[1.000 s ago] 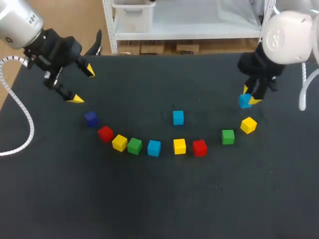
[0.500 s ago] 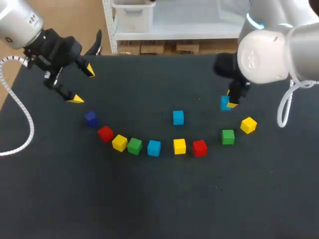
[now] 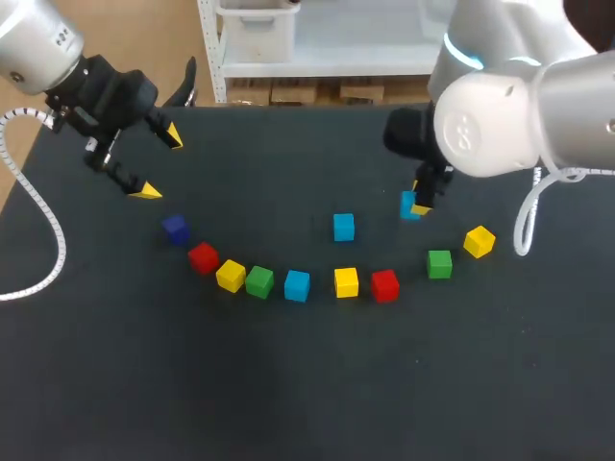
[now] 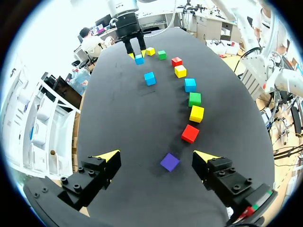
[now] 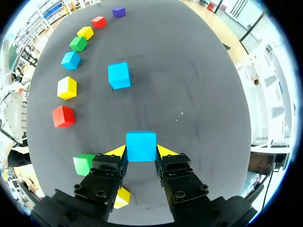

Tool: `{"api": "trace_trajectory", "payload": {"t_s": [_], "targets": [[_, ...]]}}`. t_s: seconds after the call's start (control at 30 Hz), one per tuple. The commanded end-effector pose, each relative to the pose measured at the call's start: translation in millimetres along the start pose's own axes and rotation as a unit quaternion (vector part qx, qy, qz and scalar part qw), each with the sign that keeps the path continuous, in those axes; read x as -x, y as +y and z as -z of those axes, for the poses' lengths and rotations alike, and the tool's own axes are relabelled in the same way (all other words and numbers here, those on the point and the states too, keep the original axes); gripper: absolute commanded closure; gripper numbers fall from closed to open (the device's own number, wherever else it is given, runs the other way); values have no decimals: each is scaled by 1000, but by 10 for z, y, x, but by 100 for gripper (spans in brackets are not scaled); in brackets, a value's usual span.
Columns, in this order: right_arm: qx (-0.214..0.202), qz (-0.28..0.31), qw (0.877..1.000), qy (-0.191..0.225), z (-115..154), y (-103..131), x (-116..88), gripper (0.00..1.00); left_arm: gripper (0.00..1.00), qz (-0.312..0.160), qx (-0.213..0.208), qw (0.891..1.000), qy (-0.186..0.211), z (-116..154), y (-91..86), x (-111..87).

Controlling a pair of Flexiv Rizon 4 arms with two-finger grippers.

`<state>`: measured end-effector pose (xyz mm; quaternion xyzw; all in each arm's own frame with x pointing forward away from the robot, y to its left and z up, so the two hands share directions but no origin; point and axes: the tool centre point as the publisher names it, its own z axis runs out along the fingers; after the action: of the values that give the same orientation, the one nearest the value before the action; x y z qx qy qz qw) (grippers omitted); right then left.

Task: Place the blue cubes, place green cubes on the blue cubes, place the yellow cubes on the green cubes, then place the red cubes on the yellow cubes, and place purple cube on the red cubes.

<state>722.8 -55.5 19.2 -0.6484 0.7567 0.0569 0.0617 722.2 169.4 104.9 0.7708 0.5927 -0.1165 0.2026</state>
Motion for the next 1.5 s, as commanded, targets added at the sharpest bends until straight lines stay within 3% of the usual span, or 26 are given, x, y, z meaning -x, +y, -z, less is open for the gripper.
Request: {"api": "trace_trajectory", "payload": {"t_s": [0.03,1.5], "targets": [[0,8,1000,6,-32,31,116,100,0,-1,0,1000,0,-1,3,-3],[8,87,996,15,-210,296,457,100,0,-1,0,1000,0,-1,3,-3]]}}
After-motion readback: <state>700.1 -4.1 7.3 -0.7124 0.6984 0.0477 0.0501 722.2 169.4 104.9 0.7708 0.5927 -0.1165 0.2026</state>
